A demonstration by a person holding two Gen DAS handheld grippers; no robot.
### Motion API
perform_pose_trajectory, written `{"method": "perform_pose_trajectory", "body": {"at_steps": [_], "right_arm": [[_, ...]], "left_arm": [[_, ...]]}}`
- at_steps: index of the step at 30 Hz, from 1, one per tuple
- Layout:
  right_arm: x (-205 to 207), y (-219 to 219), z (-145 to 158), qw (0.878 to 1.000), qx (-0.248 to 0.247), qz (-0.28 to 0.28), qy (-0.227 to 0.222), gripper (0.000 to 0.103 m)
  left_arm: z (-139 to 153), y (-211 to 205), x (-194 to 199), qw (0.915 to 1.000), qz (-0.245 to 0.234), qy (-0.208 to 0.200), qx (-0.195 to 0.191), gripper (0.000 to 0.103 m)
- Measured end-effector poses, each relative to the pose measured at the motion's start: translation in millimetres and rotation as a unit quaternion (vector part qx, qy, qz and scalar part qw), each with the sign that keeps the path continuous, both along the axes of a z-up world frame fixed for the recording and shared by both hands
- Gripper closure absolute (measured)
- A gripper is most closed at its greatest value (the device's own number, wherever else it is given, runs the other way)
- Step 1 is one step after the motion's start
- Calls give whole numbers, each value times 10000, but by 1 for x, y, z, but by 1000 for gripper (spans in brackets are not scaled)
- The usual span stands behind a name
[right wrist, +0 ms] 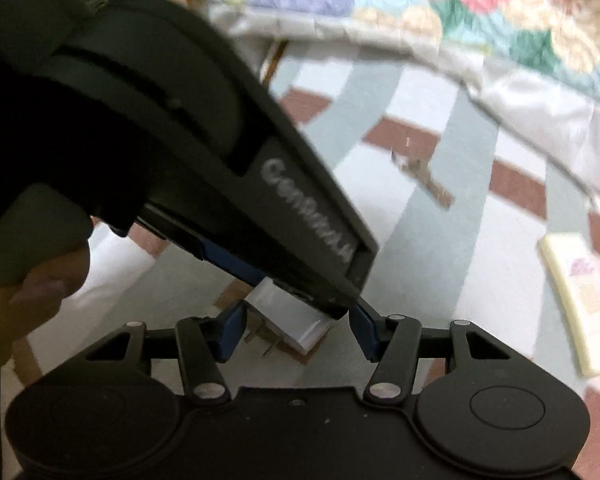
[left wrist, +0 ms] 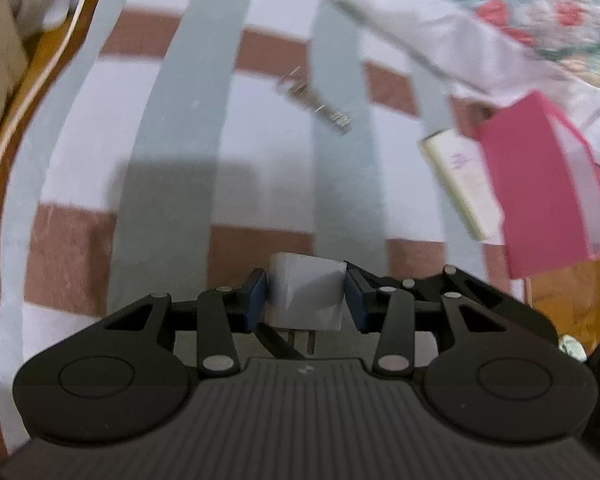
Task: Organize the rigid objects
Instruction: 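Close the left gripper on the square charger and lift it, then carry the square charger into the pink box and open the left gripper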
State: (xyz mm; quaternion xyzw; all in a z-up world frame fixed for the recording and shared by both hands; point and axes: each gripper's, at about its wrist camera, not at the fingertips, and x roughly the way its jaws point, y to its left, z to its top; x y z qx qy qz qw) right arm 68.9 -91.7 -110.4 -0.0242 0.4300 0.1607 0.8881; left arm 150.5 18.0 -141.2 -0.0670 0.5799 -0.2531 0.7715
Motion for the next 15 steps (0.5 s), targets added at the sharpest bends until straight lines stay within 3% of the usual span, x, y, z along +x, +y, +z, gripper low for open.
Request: {"method": "perform_pose_trajectory", "body": {"at_steps": [9, 15], "right_arm": [[-39, -34, 49, 9969, -271, 5, -745, 41], [-58, -57, 72, 9943, -454, -105, -954, 41]], "left_arm": [[57, -19, -41, 9939, -394, -956, -387, 64], [85, -40, -49, 9909, -636, -1000, -632, 65]]}}
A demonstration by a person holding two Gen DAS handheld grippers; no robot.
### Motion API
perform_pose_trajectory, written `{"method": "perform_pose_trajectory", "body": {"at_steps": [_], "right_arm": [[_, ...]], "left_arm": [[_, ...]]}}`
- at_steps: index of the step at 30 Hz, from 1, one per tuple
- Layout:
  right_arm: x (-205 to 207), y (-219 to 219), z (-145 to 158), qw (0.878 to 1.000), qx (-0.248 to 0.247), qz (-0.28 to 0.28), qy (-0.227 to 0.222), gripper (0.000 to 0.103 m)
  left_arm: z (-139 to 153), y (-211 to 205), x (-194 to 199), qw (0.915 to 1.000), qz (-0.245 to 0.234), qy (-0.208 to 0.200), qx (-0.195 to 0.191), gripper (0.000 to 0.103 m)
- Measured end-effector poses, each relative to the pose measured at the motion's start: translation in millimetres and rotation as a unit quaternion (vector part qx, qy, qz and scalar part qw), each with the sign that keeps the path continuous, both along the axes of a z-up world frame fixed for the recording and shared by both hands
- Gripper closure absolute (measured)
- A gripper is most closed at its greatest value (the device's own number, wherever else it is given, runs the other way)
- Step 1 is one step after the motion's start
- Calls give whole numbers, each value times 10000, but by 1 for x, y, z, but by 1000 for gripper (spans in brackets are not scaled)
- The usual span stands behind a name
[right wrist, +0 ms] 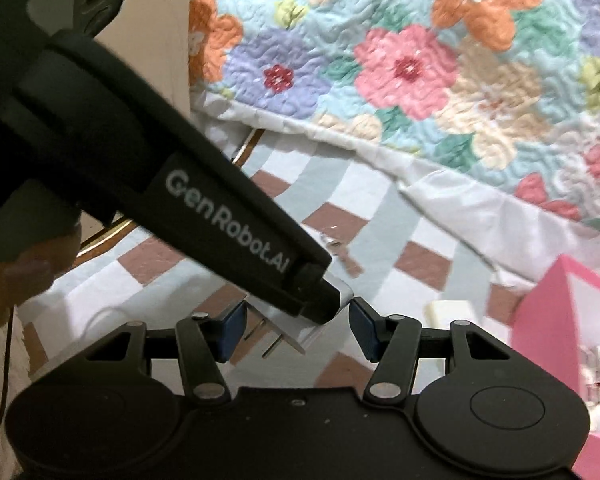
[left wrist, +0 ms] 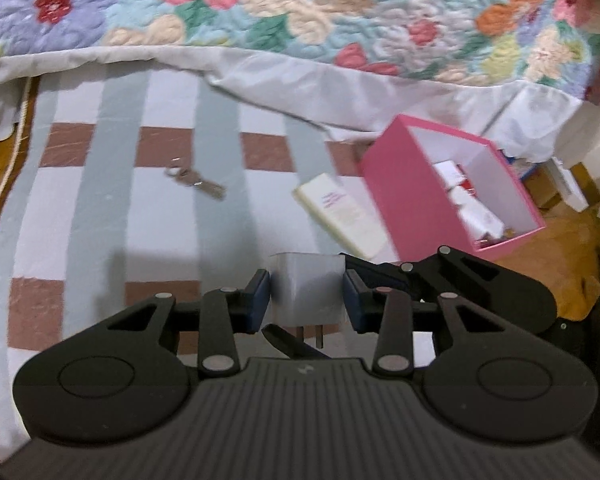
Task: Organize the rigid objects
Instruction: 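Carry the square charger into the pink box and open the left gripper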
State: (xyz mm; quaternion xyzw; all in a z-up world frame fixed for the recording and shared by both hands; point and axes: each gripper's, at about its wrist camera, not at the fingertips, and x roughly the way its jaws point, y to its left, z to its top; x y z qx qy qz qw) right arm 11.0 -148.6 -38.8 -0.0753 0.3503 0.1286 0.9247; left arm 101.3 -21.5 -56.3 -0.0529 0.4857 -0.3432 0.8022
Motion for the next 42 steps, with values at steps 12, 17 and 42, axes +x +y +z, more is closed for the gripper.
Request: {"method": "perform_pose_trajectory", "body": {"at_steps": [12, 17, 42], "right_arm": [[-12, -81, 49, 9944, 370, -976, 178, 41], [-13, -122, 56, 9870, 558, -1459, 374, 41], [32, -260, -24, 9430, 1700, -2268, 1745, 42]], "left_arm": [[66, -93, 0, 9959, -825, 371, 5, 66], [81, -152, 5, 9909, -1118, 661, 361, 66], [-7, -295, 29, 9789, -1252, 1353, 885, 62]]}}
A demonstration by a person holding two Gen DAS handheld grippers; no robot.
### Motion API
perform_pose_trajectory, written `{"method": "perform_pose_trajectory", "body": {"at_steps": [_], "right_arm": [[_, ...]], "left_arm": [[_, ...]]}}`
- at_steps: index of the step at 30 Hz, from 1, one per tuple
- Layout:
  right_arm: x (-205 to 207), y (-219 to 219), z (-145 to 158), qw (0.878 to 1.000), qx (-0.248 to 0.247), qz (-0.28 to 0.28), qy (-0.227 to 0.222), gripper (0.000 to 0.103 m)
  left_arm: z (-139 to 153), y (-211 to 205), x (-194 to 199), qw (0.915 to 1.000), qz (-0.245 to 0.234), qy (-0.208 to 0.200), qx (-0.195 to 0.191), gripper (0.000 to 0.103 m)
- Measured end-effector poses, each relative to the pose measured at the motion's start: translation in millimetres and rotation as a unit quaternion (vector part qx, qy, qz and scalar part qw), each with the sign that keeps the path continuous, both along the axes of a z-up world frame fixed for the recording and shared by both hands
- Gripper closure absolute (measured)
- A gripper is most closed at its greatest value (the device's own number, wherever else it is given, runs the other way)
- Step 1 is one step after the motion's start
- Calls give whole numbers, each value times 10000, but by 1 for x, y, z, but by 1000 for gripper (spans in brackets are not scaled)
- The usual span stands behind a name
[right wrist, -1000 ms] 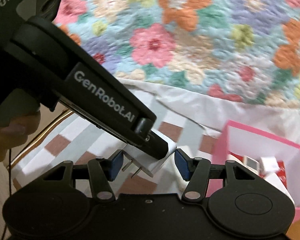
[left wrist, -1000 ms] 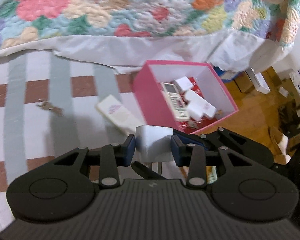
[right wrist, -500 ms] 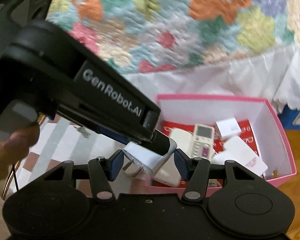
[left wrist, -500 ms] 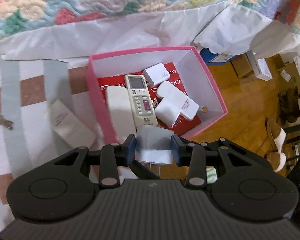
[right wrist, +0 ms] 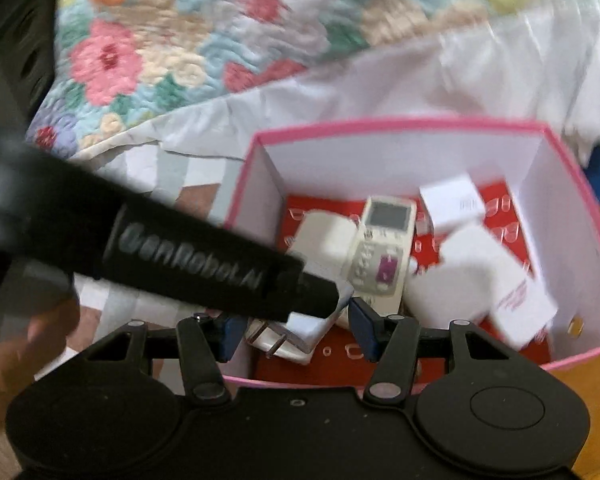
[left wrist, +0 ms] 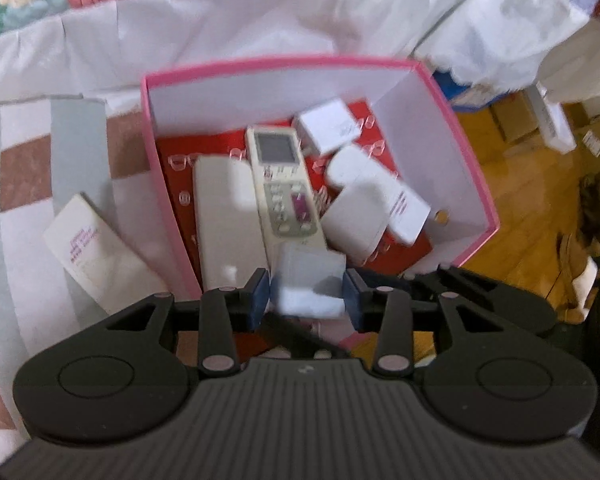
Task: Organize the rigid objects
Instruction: 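Carry the square charger into the pink box and open the left gripper, then move the left gripper over the long white remote with pink text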
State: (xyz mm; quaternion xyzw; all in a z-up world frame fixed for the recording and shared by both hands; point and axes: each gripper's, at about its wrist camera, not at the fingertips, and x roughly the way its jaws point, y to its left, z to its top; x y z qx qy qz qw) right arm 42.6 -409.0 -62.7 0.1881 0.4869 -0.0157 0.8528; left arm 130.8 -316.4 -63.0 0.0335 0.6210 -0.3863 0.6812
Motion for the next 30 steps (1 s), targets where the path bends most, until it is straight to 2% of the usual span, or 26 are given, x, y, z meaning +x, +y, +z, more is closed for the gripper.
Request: {"method": "perform_pose_trajectory", "body": {"at_steps": [3, 6, 9, 15, 19, 24, 26, 30], "right_arm": [[-4, -2, -4, 9998, 92, -165, -58, 41], [-12, 0, 1, 9993, 130, -331, -127, 41], [-20, 4, 14, 9989, 72, -333, -334, 41], [-54, 31, 60, 9932, 9, -102, -1162, 40], [-63, 62, 79, 9864, -120, 301, -1613, 34], [-55, 105, 81, 9801, -163, 935, -1746, 33], [-48, 121, 72, 9807, -210, 1033, -1646, 28], [-31, 156, 47, 9790, -665, 1457, -1265, 28]], "left_arm": [[-4, 1, -3, 9999, -26, -75, 92, 60], [3, 10, -3, 10000, 0, -53, -19, 59], [19, 25, -3, 9996, -2, -211, -179, 58], [58, 80, 0, 9963, -11, -756, -408, 55], [72, 123, 9, 9935, 135, -1028, -479, 55], [77, 166, 23, 9889, 332, -1305, -624, 49], [72, 179, 28, 9873, 367, -1397, -660, 46], [45, 198, 40, 9901, 594, -1106, -620, 46]]}}
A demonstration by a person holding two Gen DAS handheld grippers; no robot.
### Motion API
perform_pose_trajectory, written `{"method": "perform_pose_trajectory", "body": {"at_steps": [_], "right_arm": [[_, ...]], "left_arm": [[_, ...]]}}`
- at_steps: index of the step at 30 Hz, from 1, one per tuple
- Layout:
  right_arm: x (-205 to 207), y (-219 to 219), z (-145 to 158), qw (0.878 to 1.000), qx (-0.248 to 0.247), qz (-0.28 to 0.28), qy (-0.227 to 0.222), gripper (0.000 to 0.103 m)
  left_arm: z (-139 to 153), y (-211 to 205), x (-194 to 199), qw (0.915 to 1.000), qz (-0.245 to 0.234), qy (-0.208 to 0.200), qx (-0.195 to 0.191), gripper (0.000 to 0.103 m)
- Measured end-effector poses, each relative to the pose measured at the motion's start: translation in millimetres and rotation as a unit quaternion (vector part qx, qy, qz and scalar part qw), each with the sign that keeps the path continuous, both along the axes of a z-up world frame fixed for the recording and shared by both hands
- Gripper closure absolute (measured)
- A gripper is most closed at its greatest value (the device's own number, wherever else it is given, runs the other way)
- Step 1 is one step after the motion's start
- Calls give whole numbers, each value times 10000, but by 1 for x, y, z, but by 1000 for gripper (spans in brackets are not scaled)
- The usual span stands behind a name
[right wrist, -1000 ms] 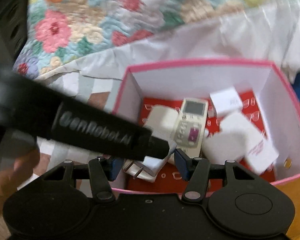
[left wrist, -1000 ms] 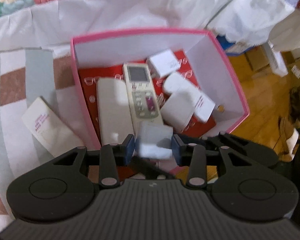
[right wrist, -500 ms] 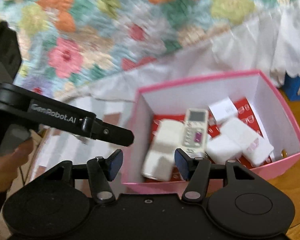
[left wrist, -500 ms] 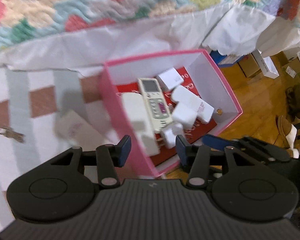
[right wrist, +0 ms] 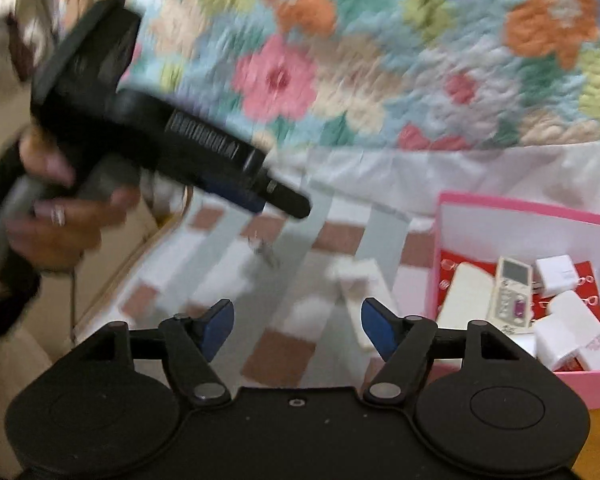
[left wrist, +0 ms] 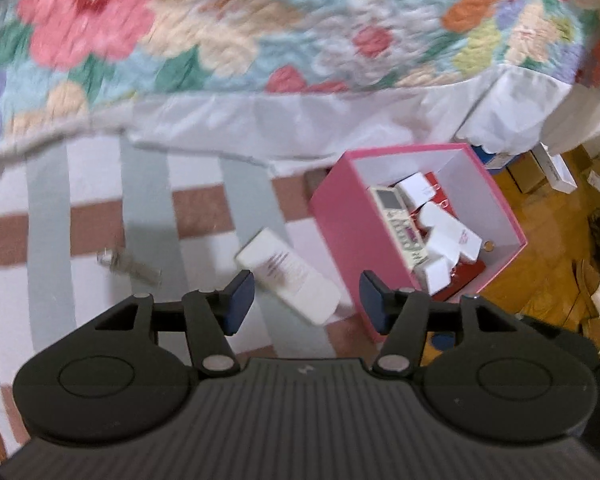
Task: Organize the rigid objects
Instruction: 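Move the left gripper over the long white remote with pink text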
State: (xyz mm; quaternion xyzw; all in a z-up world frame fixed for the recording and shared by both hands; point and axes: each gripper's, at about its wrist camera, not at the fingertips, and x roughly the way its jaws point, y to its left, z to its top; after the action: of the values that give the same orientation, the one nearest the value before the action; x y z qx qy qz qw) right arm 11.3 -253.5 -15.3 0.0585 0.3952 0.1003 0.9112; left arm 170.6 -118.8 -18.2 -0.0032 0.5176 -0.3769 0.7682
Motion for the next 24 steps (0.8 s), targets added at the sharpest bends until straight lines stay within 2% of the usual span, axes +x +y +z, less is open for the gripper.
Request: {"method": "perform_pose_trajectory", "body": {"at_steps": [3, 5, 8, 12, 14, 19, 24], "right_arm": [[16, 30, -24, 9944, -1038, 212, 1, 28], [28, 50, -45, 9828, -1810, 332, -124, 28], [42, 62, -71, 9751, -2184, 250, -301, 28], [65, 53, -93, 9755, -2114, -528, -290, 28], [74, 46, -99, 9754, -1982, -957, -75, 28], [64, 29, -98, 9783, -912, -1835, 292, 28], [44, 23, -110, 9723, -512, -2230, 483, 29]], "left_arm": [[-24, 6, 5, 9996, 179, 216, -74, 46], [-40, 7, 5, 9990, 263, 321, -186, 46], [-64, 6, 8, 9979, 349, 407, -368, 46], [-93, 8, 14, 9956, 480, 502, -627, 46], [-104, 7, 21, 9956, 530, 432, -648, 46], [-123, -12, 44, 9989, 399, 96, -234, 48], [-141, -27, 64, 9993, 363, -44, -124, 50]]}}
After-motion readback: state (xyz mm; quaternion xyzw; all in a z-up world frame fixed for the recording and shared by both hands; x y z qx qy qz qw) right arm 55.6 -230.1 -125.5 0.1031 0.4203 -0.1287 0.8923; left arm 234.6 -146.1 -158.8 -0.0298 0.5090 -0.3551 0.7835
